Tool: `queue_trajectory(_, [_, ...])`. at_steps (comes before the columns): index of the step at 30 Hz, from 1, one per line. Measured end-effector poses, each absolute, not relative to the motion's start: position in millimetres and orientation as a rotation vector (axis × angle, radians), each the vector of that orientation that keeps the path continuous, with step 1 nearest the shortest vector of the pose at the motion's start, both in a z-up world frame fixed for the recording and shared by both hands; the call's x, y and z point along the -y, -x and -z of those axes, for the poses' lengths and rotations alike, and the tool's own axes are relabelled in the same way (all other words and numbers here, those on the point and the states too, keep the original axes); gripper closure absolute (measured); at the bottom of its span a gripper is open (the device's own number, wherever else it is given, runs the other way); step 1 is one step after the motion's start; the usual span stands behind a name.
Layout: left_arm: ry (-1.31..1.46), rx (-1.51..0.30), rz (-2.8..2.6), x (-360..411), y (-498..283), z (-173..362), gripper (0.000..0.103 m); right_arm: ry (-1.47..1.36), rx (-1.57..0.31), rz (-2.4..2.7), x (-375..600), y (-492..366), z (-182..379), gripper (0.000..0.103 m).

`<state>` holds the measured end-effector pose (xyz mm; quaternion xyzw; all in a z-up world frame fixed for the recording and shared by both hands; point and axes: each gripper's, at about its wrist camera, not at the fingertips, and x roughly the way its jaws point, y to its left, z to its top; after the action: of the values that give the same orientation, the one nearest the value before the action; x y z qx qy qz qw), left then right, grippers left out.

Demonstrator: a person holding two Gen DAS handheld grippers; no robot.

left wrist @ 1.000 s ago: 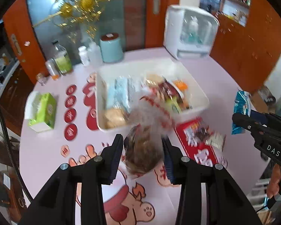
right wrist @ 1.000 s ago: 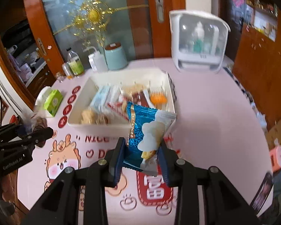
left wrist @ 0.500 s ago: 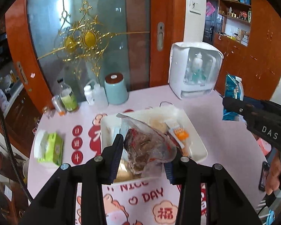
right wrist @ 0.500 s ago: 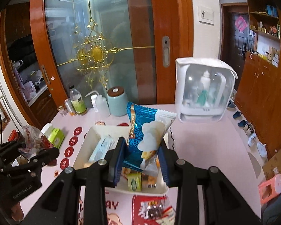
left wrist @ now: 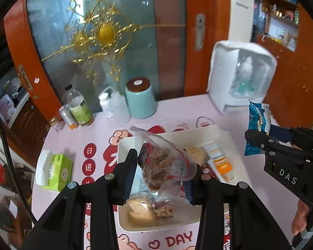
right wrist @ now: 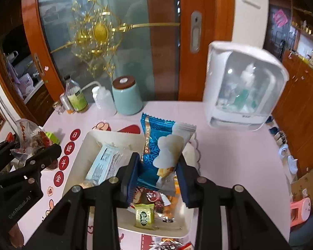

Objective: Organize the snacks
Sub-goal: 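Lift both packs over the white tray and open both grippers, then move both grippers back toward the red packet and white cracker pack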

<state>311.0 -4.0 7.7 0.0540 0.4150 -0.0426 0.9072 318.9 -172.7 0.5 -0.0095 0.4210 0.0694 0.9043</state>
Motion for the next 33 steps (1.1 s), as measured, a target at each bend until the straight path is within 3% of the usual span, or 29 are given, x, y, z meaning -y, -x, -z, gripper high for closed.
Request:
queue_trajectory(2, [-0.133,-0.879,0.039,3.1,-317.6,1.6,0.046,0.018,-0.905,-0.158,168.4,-328.1,10.0,0.066])
queue_trajectory(3, [-0.141,-0.885,0.025,2.8,-319.5,4.1,0.019,0.014,-0.919,-0.17,166.5,-331.0,14.1,0.065])
queue_trajectory(4, [-0.148,-0.886,0.016,2.1,-320.2,6.7,0.007,0.012,-0.928,-0.179,164.6,-332.6,16.9,0.065])
queue_trajectory(9, [-0.176,-0.888,0.014,0.4,-314.4,15.1,0.007,0.004,-0.946,-0.199,161.6,-331.9,25.0,0.056])
queue_trajectory(33, [-0.206,-0.894,0.109,-5.2,-254.1,2.6,0.007,0.002,-0.941,-0.099,184.1,-254.3,-0.4,0.056])
